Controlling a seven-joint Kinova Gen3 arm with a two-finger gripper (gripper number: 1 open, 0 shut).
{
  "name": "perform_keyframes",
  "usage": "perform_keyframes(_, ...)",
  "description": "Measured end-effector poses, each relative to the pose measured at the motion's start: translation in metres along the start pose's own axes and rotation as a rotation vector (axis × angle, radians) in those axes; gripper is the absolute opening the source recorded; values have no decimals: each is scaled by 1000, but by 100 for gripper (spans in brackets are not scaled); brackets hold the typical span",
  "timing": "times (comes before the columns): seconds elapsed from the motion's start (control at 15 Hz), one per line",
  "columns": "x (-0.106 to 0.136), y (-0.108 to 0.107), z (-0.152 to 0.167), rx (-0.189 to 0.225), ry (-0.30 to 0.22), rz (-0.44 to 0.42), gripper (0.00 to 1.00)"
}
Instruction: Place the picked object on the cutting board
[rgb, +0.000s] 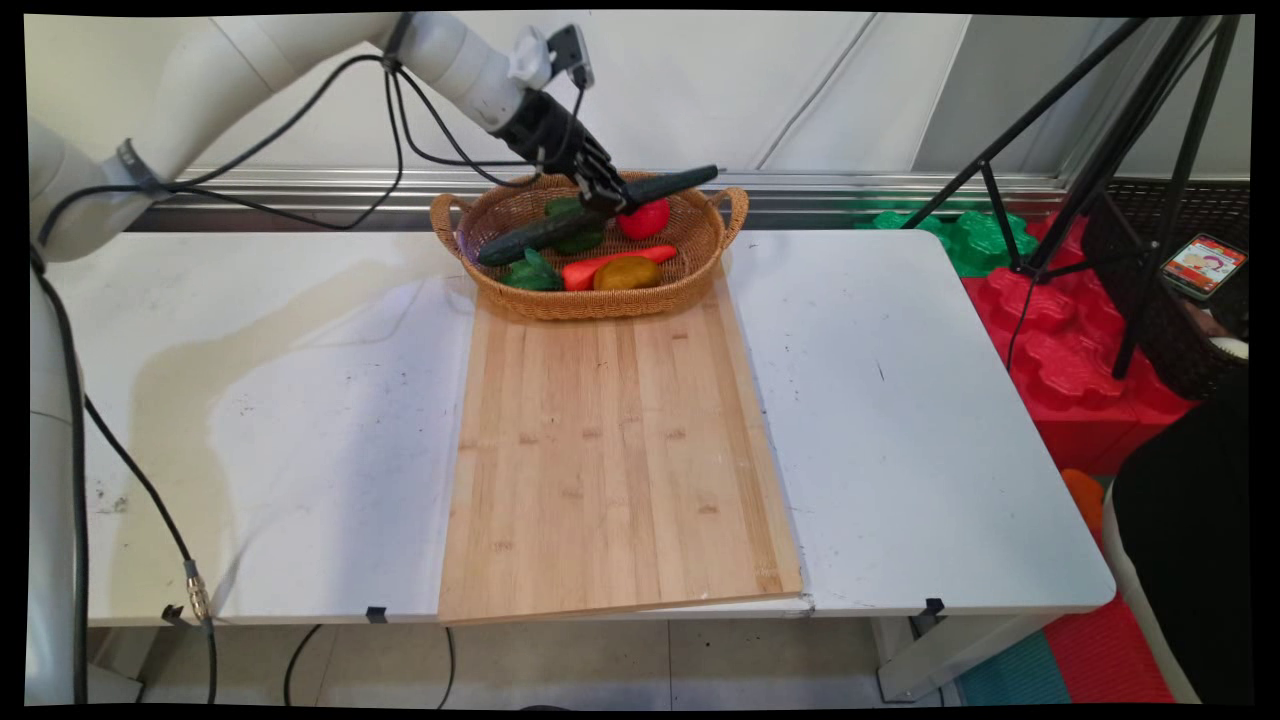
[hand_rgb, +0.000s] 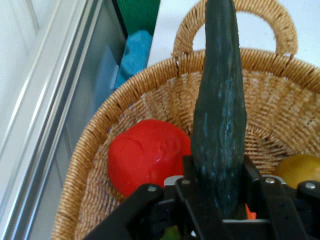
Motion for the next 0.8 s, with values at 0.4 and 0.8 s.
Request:
perform_keyframes(0.4, 4, 8, -63, 24, 91, -23, 0)
perform_keyframes(0.8, 2, 28, -120, 3, 154, -45, 0)
